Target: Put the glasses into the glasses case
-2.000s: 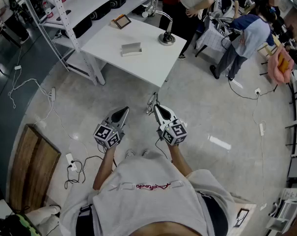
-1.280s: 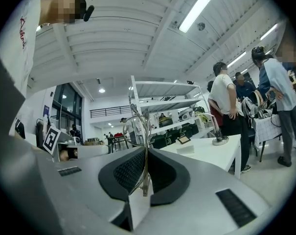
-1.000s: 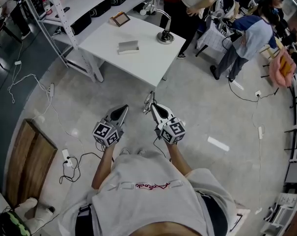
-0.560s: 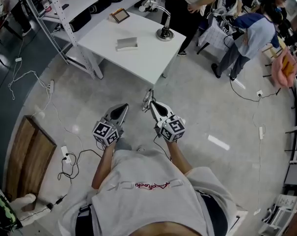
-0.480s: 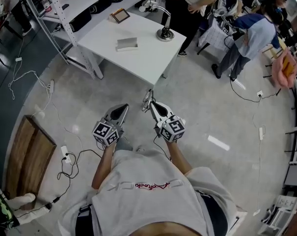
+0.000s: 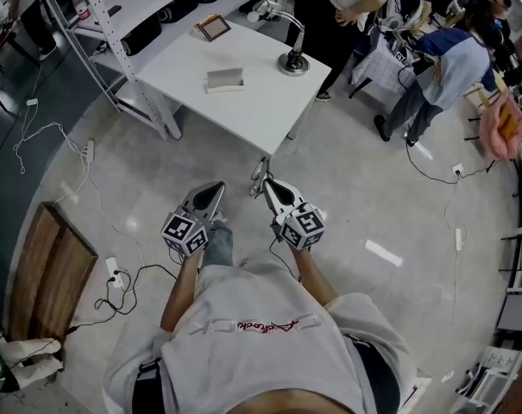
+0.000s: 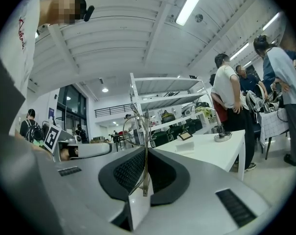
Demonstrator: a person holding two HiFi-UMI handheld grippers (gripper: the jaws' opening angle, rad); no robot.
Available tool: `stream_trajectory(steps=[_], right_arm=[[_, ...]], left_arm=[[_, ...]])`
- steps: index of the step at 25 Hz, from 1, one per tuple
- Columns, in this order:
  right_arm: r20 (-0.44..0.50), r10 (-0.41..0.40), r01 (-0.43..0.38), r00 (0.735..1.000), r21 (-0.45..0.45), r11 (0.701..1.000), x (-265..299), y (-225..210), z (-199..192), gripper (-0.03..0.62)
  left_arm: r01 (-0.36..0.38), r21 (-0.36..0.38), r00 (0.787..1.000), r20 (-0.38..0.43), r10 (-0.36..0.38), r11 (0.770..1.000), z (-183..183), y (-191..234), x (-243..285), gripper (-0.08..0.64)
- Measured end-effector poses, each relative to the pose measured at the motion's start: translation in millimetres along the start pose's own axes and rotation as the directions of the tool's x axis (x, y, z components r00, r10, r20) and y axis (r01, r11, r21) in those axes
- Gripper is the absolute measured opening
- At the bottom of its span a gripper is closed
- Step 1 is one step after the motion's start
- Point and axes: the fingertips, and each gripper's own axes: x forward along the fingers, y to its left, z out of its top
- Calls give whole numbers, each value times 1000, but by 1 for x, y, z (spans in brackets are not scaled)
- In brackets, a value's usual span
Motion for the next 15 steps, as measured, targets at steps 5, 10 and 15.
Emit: stream_trajectory(steps=[5,10,15], right_arm=[[-2,-13,13,1000,-6,1000,19,-17,1,12],[-4,-22,22,1000,-15,1000,45,-37,6,12],[-6,-31,31,1000,-23,999,80,-55,11,12]], left_arm=[[17,-5,1000,4,-17,1000,1,18,20,14],[35,-4,999,5,-35,999,8,41,43,14],[47,-3,999,14,-47,999,20,74,65,14]])
